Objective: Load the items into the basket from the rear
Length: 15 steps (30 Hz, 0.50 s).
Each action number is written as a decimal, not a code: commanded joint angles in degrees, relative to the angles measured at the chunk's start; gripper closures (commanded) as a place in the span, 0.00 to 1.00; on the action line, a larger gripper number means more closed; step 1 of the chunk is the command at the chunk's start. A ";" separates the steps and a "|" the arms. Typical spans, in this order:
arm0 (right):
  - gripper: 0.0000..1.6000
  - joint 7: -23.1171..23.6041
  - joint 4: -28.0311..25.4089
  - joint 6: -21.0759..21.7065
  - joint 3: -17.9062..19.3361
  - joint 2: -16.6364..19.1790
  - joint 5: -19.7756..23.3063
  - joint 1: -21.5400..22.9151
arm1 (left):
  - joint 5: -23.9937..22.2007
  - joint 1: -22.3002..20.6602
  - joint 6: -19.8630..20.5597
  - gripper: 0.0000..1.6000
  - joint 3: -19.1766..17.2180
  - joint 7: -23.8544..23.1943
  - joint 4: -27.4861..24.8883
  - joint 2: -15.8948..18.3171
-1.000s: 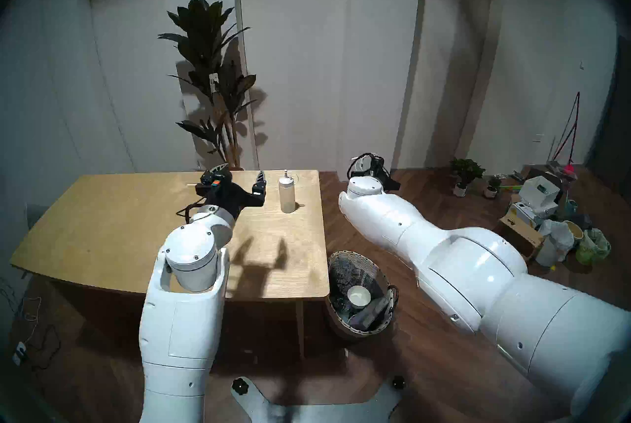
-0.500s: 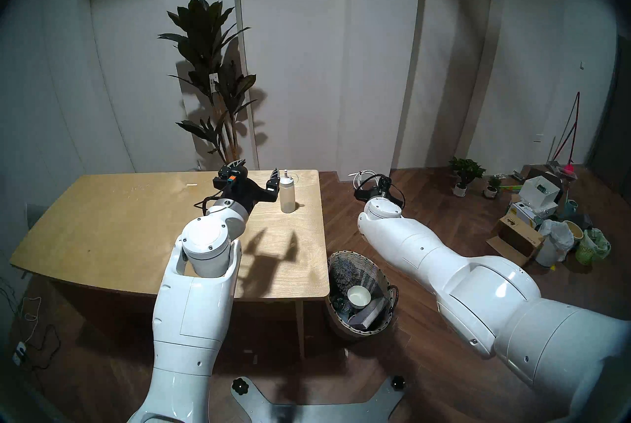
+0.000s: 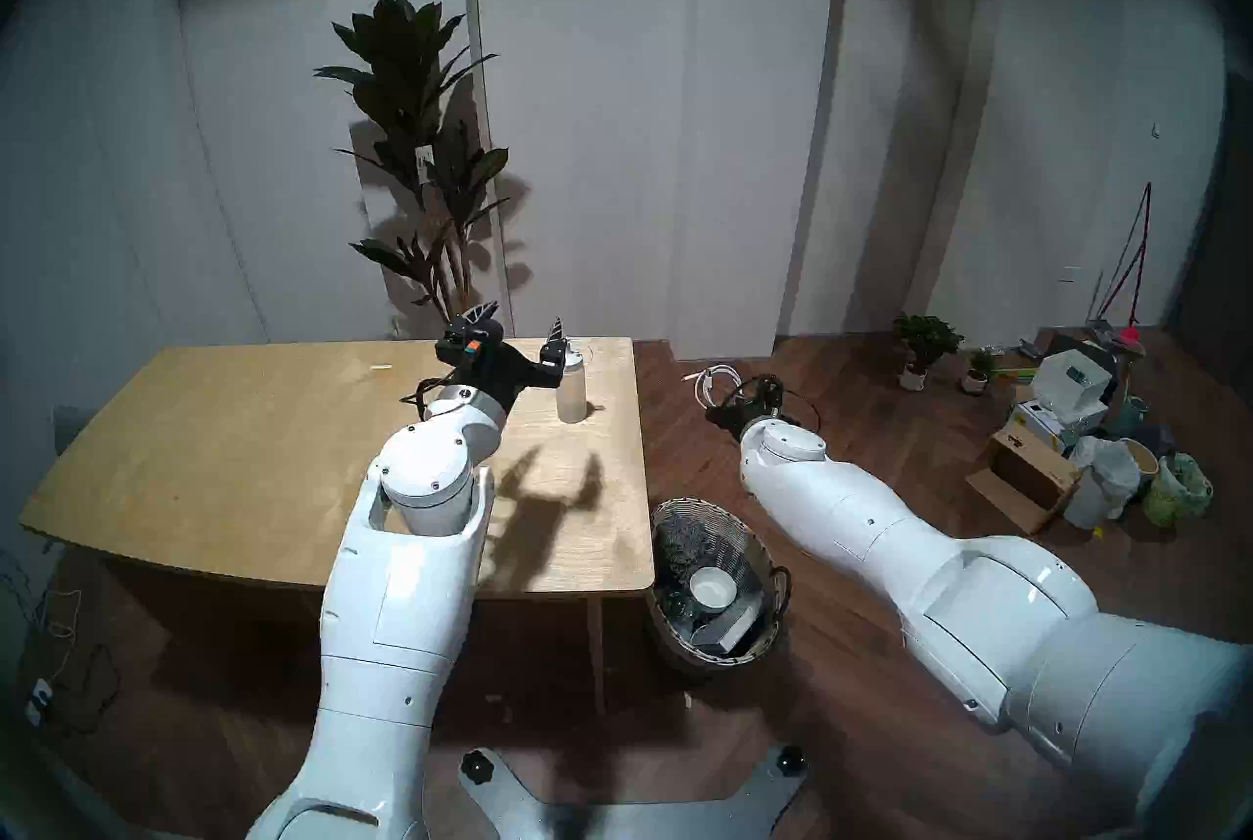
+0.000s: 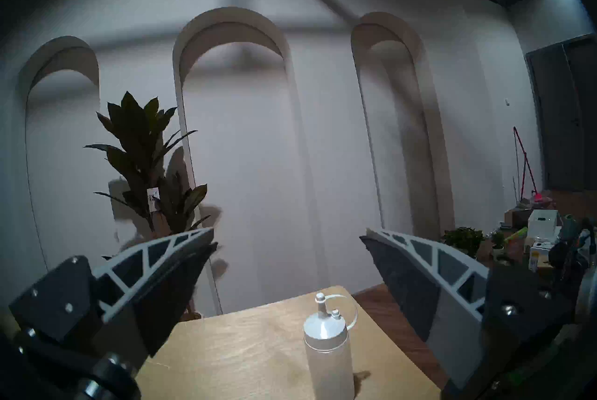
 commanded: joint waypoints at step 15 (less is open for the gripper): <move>1.00 1.56 12.75 -4.41 -1.78 -6.69 -1.46 5.13 | 0.21 -0.57 -1.65 0.00 -0.33 1.02 -1.29 0.39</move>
